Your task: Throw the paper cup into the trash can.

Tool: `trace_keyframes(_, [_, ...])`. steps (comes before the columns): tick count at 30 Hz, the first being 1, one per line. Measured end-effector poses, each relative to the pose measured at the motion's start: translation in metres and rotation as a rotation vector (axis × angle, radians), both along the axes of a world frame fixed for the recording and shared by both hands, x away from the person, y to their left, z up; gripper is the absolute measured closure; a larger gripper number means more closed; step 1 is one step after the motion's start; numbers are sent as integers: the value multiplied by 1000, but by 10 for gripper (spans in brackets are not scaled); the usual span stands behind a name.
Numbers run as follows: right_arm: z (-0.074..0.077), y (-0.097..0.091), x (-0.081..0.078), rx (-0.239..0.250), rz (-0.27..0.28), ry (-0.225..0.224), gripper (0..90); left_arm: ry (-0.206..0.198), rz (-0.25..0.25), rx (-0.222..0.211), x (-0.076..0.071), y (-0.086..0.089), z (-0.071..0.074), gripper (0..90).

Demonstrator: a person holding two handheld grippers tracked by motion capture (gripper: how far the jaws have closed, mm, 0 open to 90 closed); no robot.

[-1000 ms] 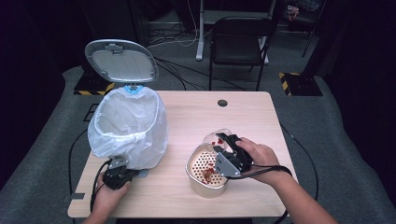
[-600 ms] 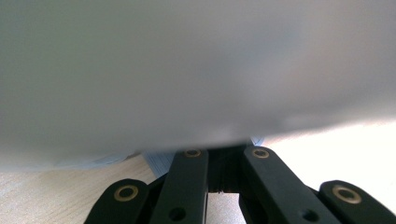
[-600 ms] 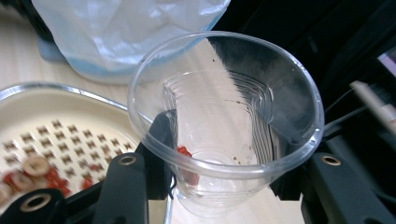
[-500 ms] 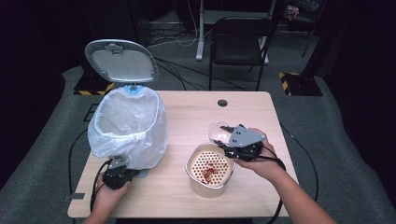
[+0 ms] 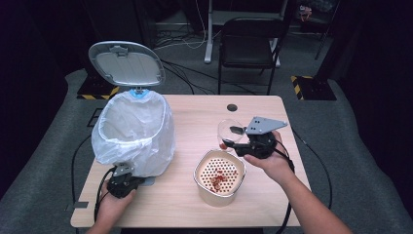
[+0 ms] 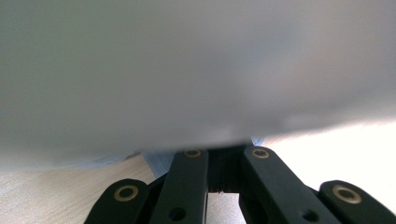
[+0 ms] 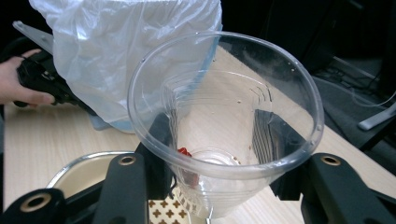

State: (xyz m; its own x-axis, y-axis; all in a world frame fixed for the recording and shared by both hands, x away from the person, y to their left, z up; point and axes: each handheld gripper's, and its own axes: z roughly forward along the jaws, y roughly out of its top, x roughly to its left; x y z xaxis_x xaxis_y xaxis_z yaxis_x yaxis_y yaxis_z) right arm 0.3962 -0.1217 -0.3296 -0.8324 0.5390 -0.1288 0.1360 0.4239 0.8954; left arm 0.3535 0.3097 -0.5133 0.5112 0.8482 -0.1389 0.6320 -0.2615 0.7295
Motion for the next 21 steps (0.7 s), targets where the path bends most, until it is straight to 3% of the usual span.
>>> trace_keyframes(5, [8, 6, 4, 29, -5, 34, 507, 0, 0, -1, 0, 0, 0, 900])
trace_keyframes(8, [13, 9, 6, 75, -11, 62, 508, 1, 1, 1, 0, 0, 0, 900])
trace_keyframes(21, [36, 30, 17, 177, 23, 86, 510, 1, 2, 1, 0, 0, 0, 900])
